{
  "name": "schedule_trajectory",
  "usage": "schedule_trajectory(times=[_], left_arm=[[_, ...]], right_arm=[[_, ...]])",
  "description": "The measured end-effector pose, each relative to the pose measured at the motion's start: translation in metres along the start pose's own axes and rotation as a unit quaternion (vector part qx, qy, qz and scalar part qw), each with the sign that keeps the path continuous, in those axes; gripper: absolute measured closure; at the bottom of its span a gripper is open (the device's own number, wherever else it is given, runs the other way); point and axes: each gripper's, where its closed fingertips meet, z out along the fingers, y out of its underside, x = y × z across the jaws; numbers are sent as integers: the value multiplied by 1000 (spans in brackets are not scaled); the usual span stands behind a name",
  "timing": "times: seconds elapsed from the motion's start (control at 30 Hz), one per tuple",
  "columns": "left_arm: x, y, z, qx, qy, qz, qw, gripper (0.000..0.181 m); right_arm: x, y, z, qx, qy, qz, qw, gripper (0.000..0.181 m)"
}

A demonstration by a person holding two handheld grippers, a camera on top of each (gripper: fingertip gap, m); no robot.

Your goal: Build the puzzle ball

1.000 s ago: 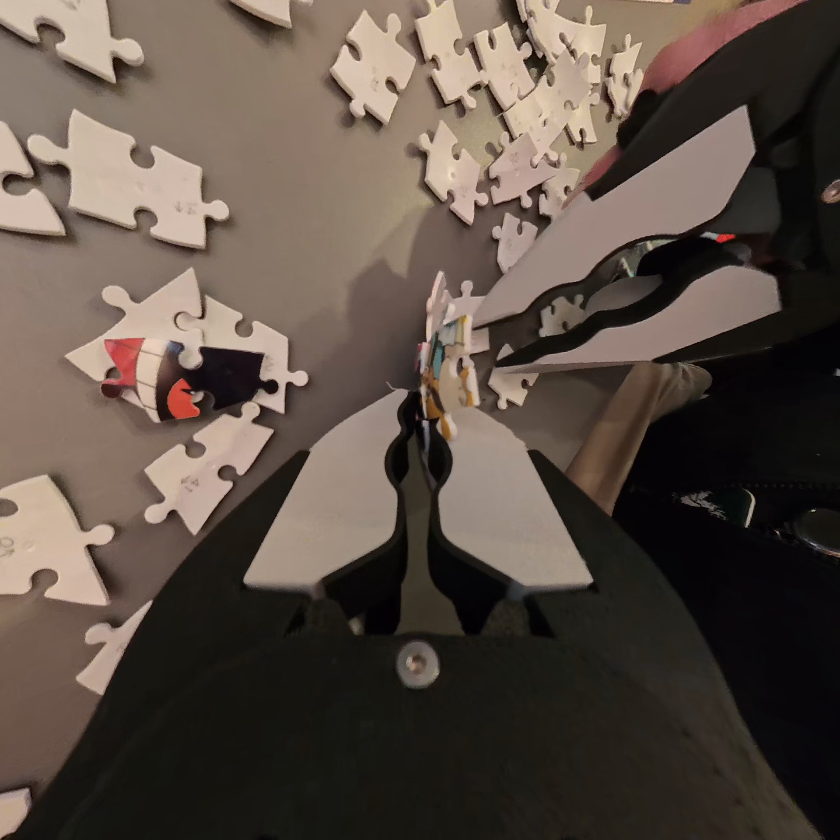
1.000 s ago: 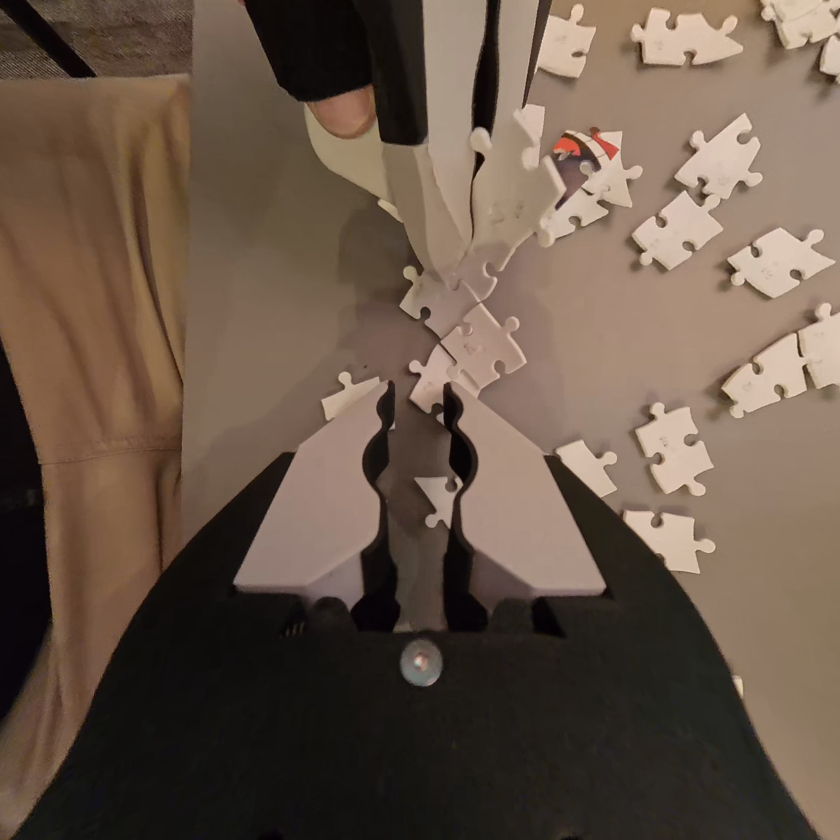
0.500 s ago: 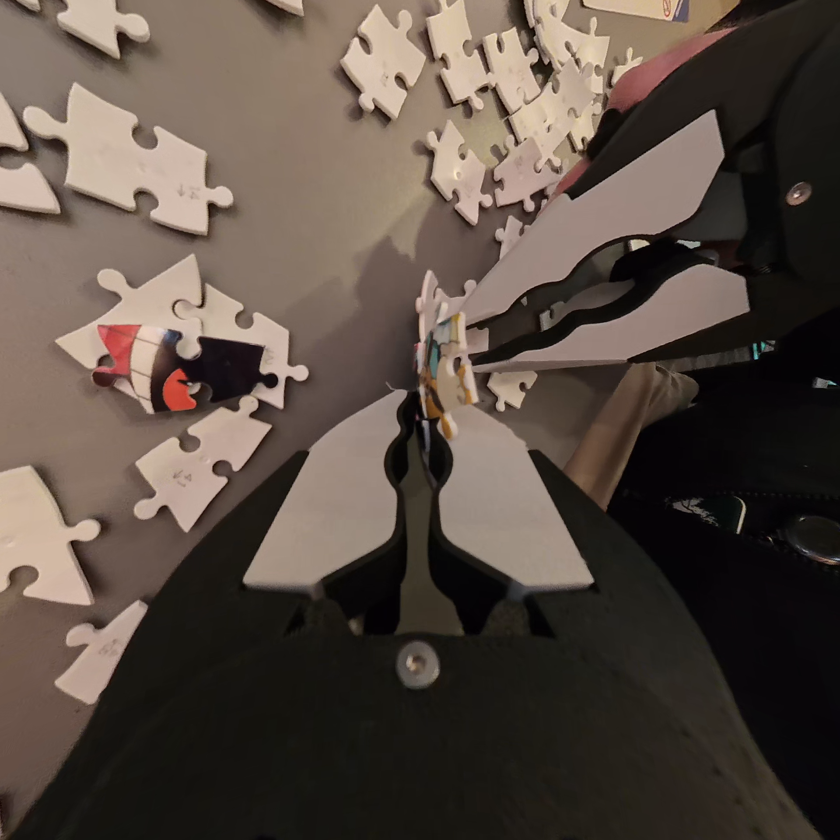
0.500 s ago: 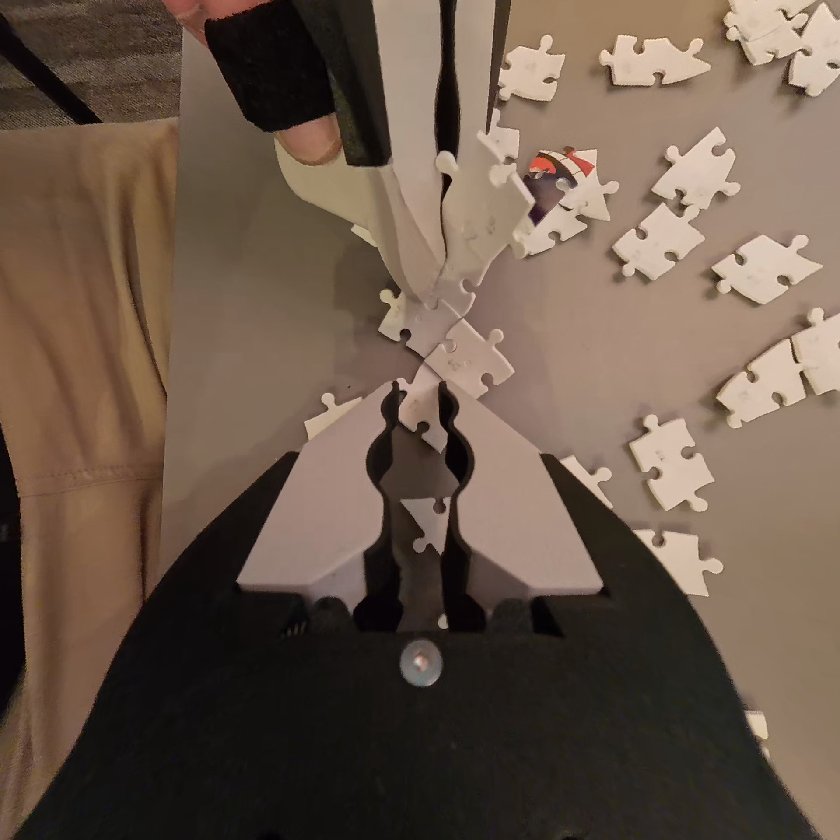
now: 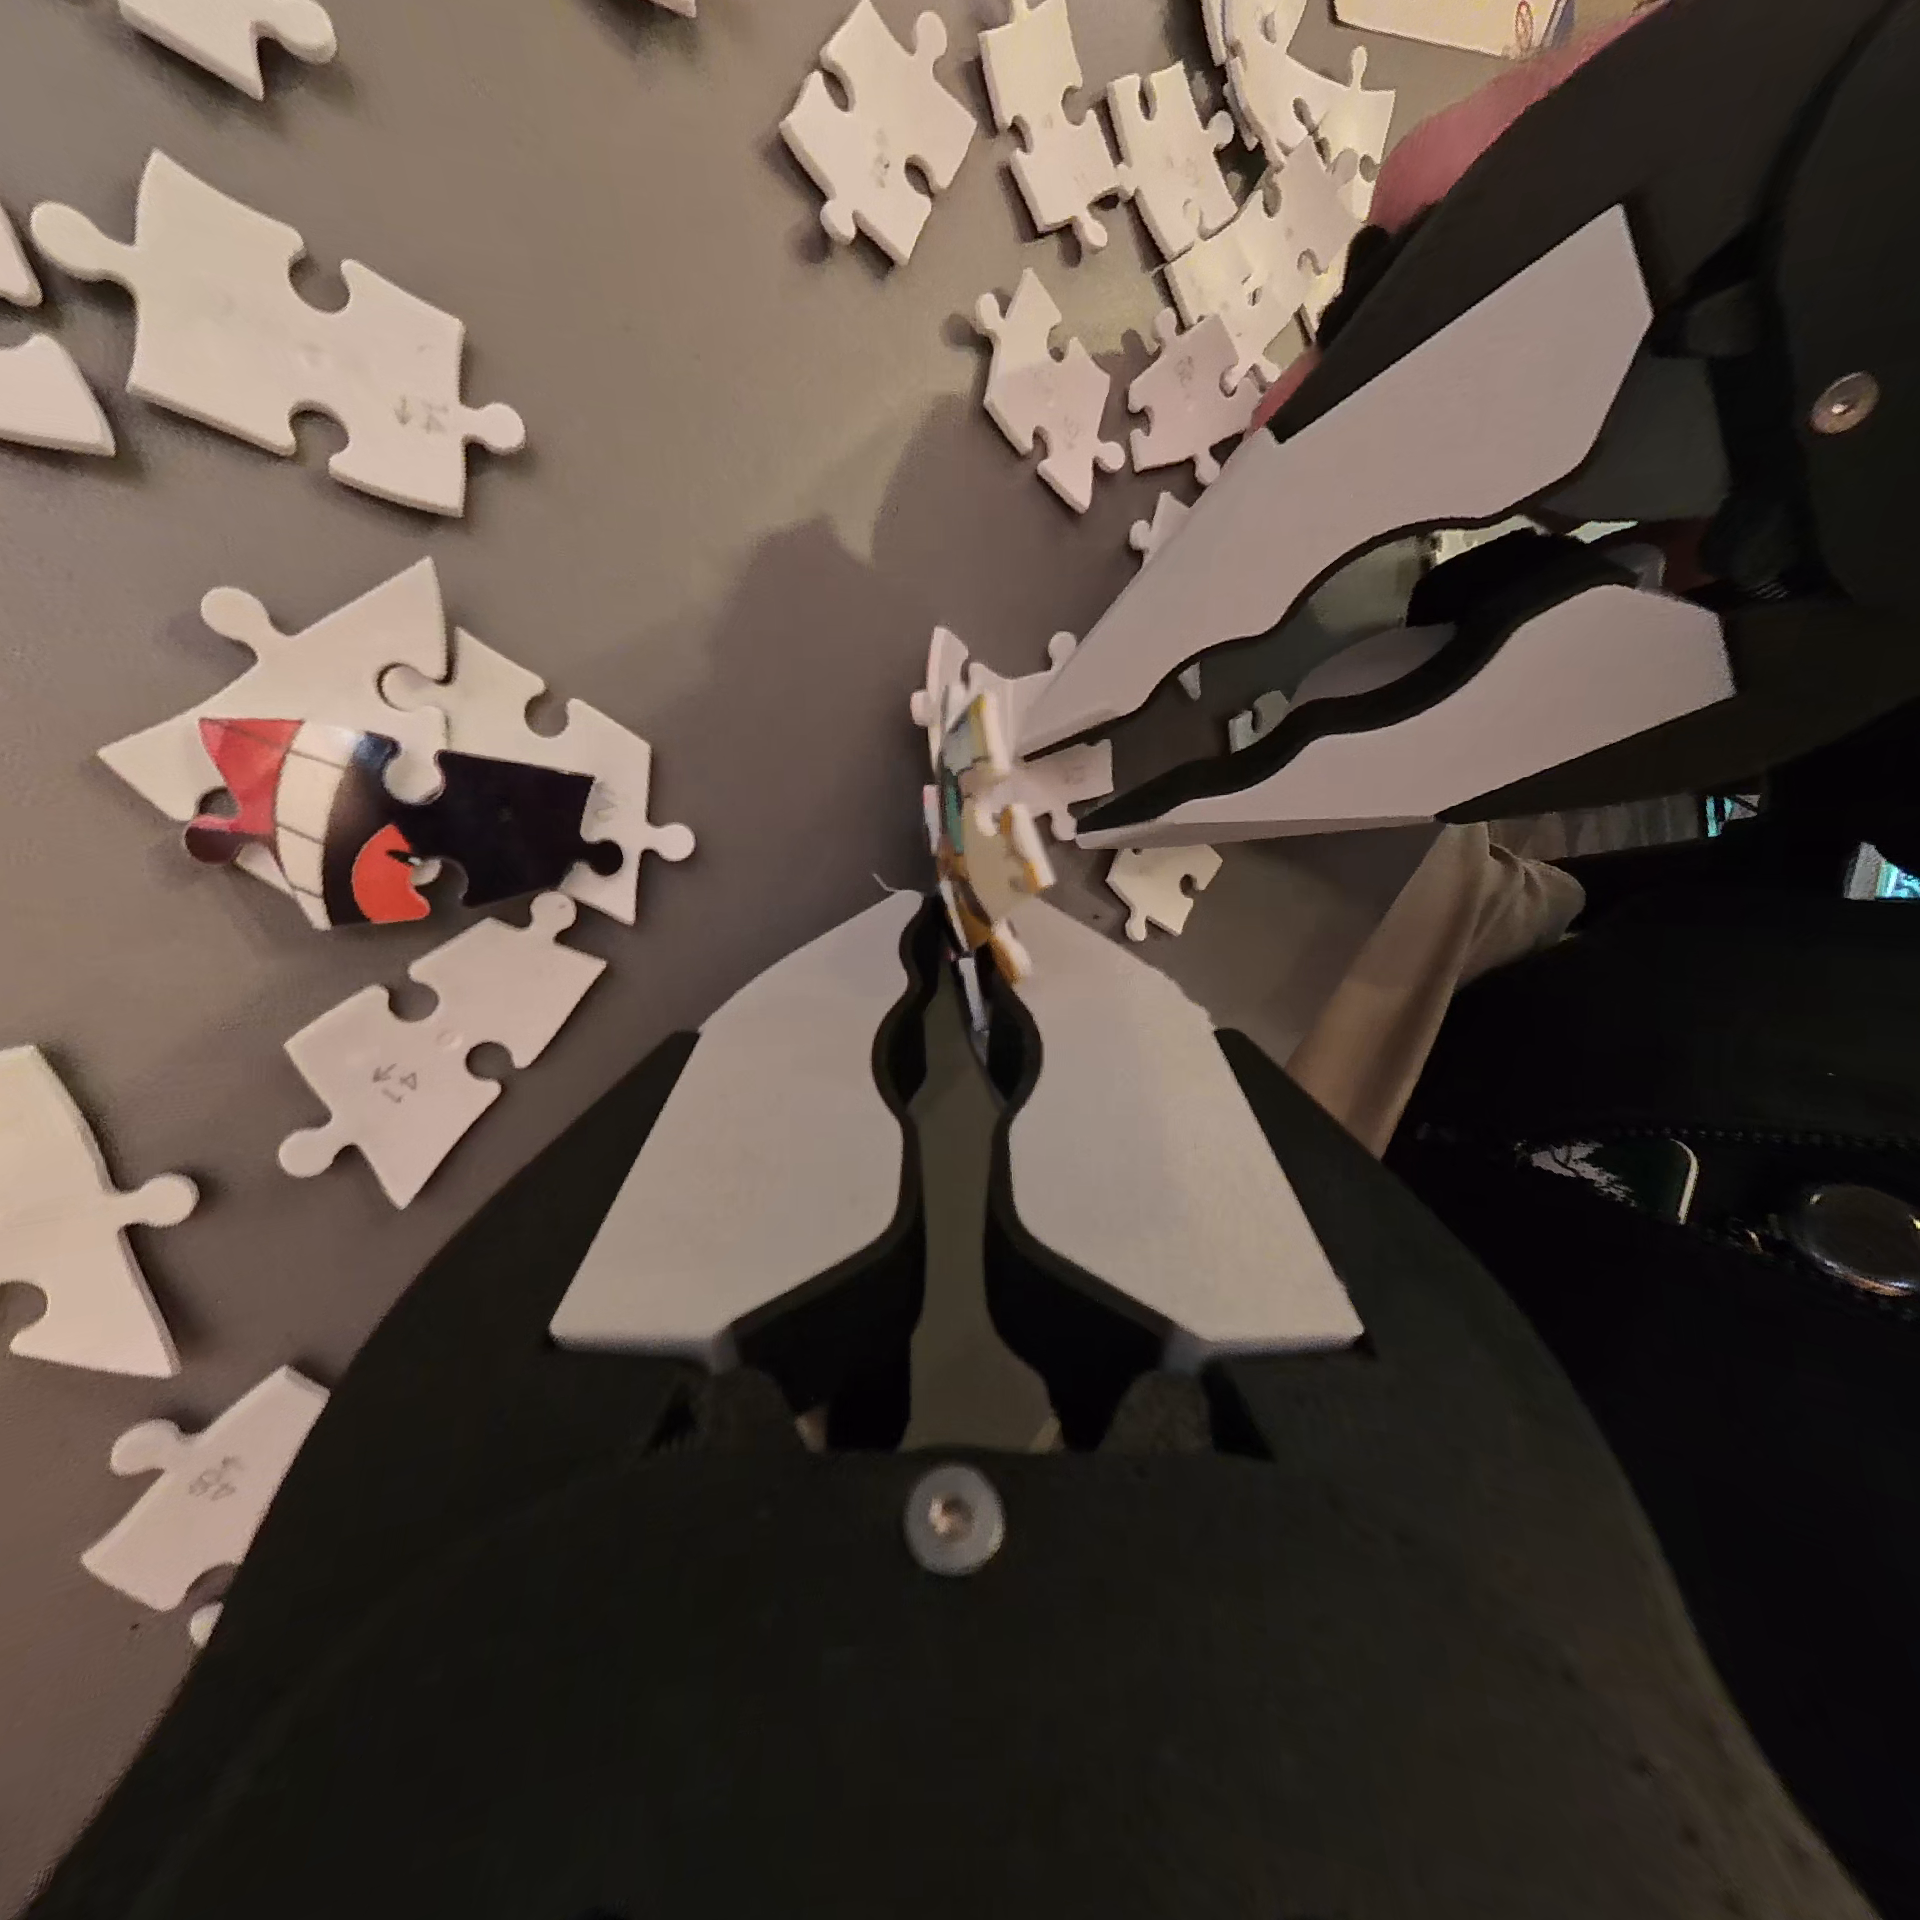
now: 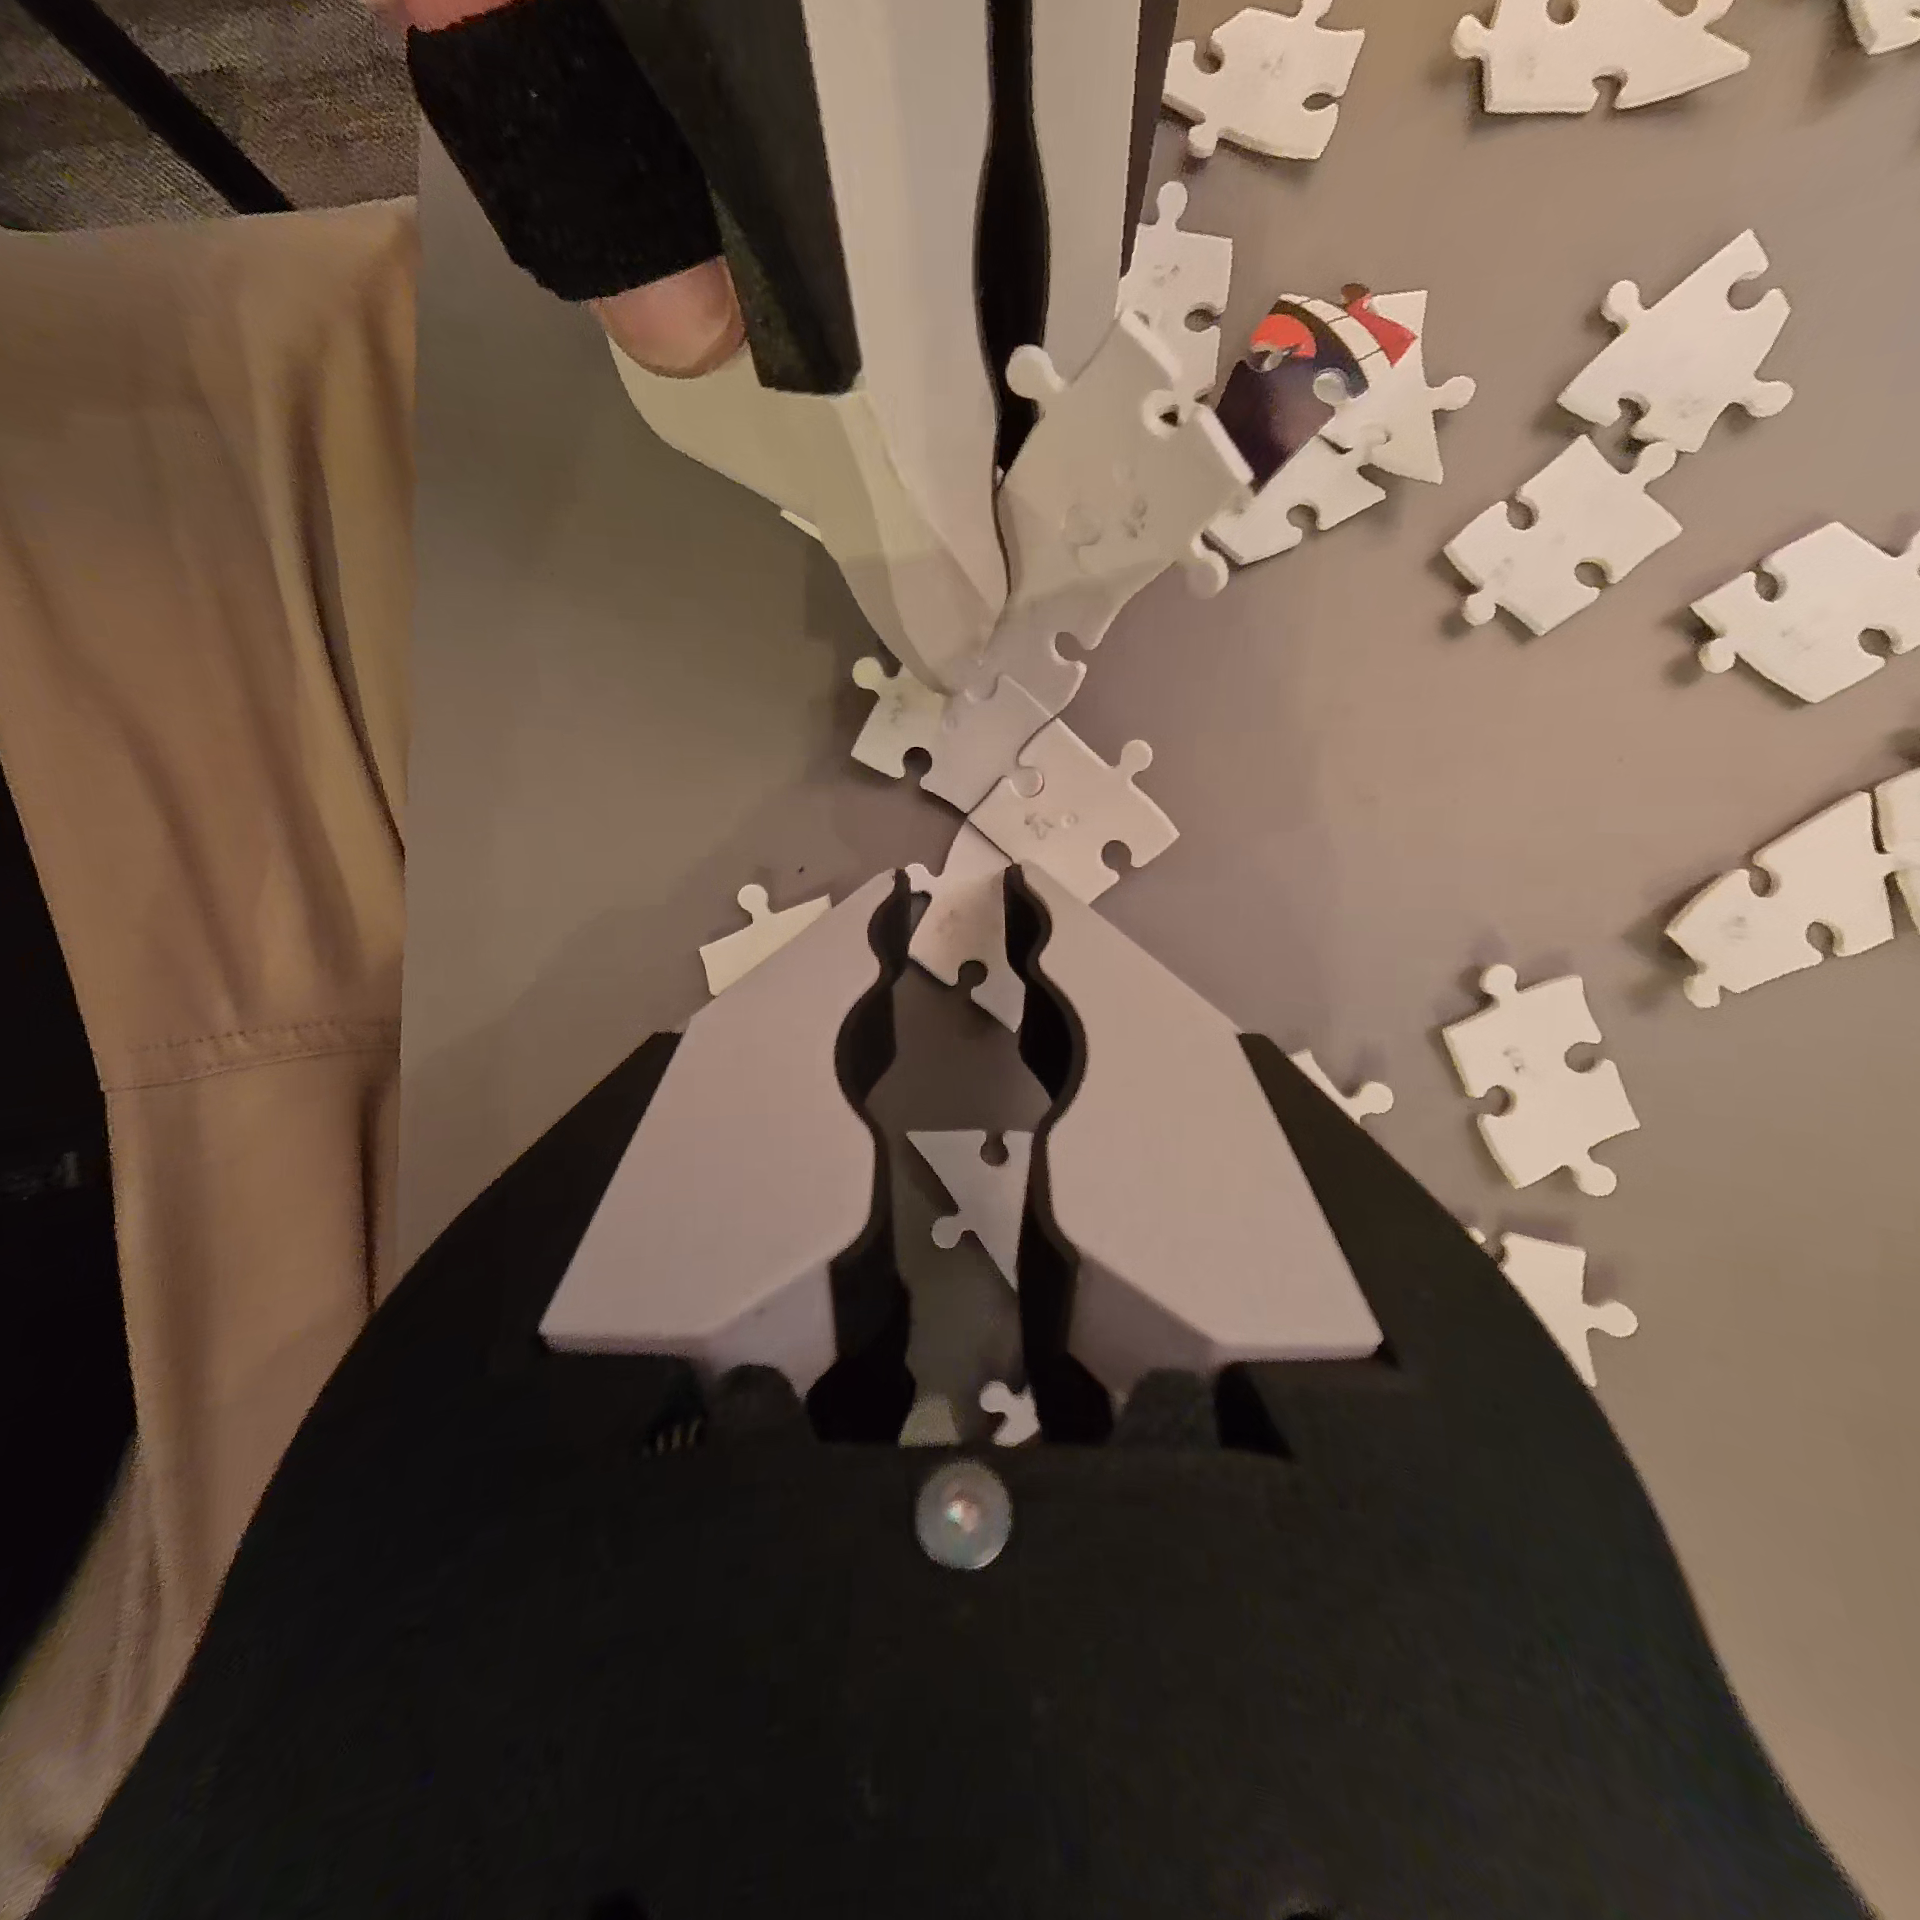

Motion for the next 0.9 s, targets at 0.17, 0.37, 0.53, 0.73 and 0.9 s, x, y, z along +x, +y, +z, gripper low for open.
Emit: schedule_trajectory(times=[0.17,0.37,0.53,0.73,0.9], left_arm=[[0,0,0,7,0,-3,1000,171],[-2,0,0,23,-1,-9,1000,168],[-5,1,-4,38,1,-16,999,168],[-5,1,-4,46,8,-31,998,171],[-4,1,-5,54,16,-42,998,172]], right_arm=[[0,0,0,-12,1,4,1000,164],[0,0,0,-30,3,-7,1000,164],[0,1,0,-60,8,-35,998,164],[0,2,1,-99,18,-83,991,164],[-1,3,1,-135,25,-127,982,164]])
